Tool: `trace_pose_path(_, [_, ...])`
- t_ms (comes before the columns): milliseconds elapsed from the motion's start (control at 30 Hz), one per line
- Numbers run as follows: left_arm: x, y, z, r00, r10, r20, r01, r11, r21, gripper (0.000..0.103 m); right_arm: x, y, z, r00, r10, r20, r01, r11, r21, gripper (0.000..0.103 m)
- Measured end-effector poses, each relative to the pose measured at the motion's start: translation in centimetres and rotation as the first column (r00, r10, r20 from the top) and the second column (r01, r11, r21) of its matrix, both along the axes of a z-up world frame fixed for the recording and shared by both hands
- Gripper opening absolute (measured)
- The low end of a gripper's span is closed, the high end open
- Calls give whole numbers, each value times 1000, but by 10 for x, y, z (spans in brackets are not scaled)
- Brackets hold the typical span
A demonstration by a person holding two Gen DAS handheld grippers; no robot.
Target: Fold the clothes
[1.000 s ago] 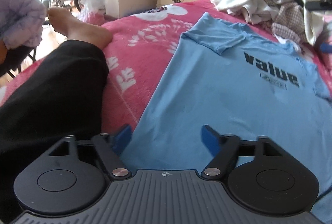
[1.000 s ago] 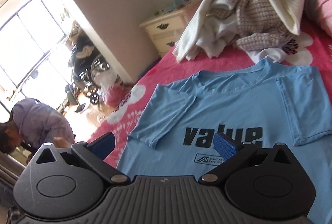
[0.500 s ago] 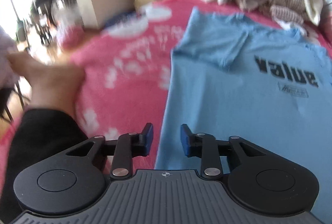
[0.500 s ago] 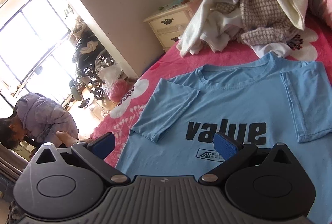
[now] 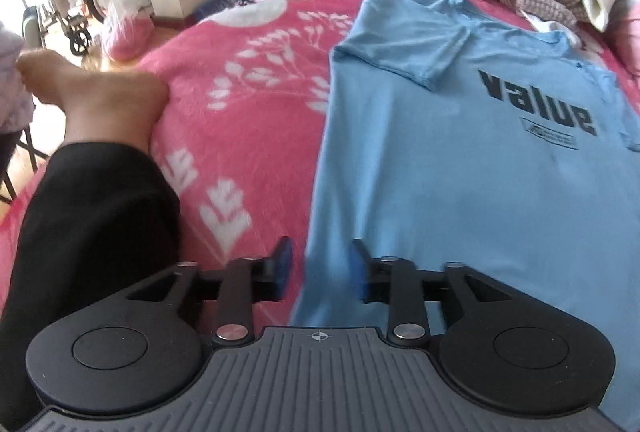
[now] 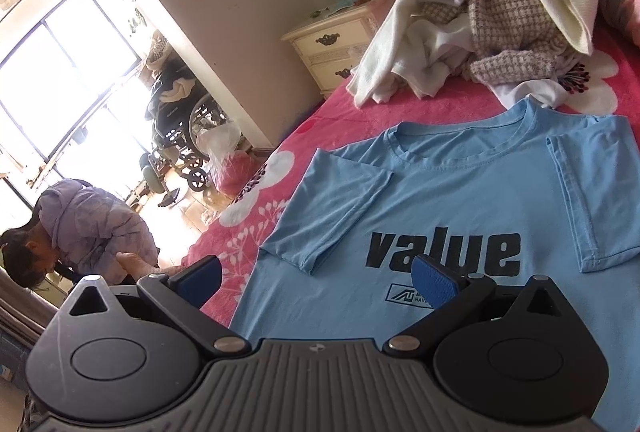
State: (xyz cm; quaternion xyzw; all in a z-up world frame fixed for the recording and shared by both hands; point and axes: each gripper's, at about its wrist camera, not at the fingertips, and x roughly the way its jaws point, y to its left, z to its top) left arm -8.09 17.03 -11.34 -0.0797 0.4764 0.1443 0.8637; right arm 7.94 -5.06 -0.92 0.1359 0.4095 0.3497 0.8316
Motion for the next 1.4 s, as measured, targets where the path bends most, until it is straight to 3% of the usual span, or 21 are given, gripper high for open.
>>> trace_pose_path(200, [-4, 11, -12, 997, 56, -51, -61, 993, -102, 40, 0, 1, 0, 1000, 3, 5, -3, 1000, 2, 103])
trace_pose_path(300, [-14, 2, -10, 994, 36, -99, -50, 989, -142, 27, 1, 2, -5, 1000, -1, -9, 1, 1000, -3, 103])
trace_pose_path(400, [-22, -7, -9, 995, 24, -99, -44, 978, -204, 15, 0, 3, -12, 1000, 4, -20, -4, 1000, -20, 103])
trace_pose_path(500, [-27, -10, -6, 998, 48, -33, -54, 971, -232, 5, -2, 4, -17, 1000, 0, -6, -1, 999, -49, 103])
trace_pose_path(667, [-40, -22, 9, 993, 35, 114, -9, 975, -220, 4, 15, 16, -18, 1000, 18, -24, -19, 999, -42, 103])
trace_pose_path(867, [-42, -28, 10, 983, -10, 182, 44, 981, -187, 4, 61, 100, -2, 994, 103, 46, -97, 989, -113, 101])
trace_pose_path(933, [-42, -26, 10, 981, -10, 192, 48, 979, -198, 4, 76, 137, -8, 991, 135, 16, -131, 980, -148, 98])
trace_pose_path(1000, [-44, -23, 9, 980, 1, 201, 44, 975, -219, 4, 89, 180, -23, 986, 162, -26, -164, 964, -211, 89])
trace_pose_path(1133, [-48, -17, 10, 976, 23, 216, 29, 971, -236, 3, 104, 251, -58, 980, 180, -87, -199, 917, -344, 85])
trace_pose_path(1267, [-50, -16, 14, 970, 15, 243, 47, 968, -246, 3, 114, 287, -92, 982, 146, -121, -186, 867, -463, 82])
trace_pose_path(1400, [-51, -19, 18, 963, -20, 268, 86, 968, -238, 3, 114, 296, -112, 979, 155, -133, -202, 826, -526, 78])
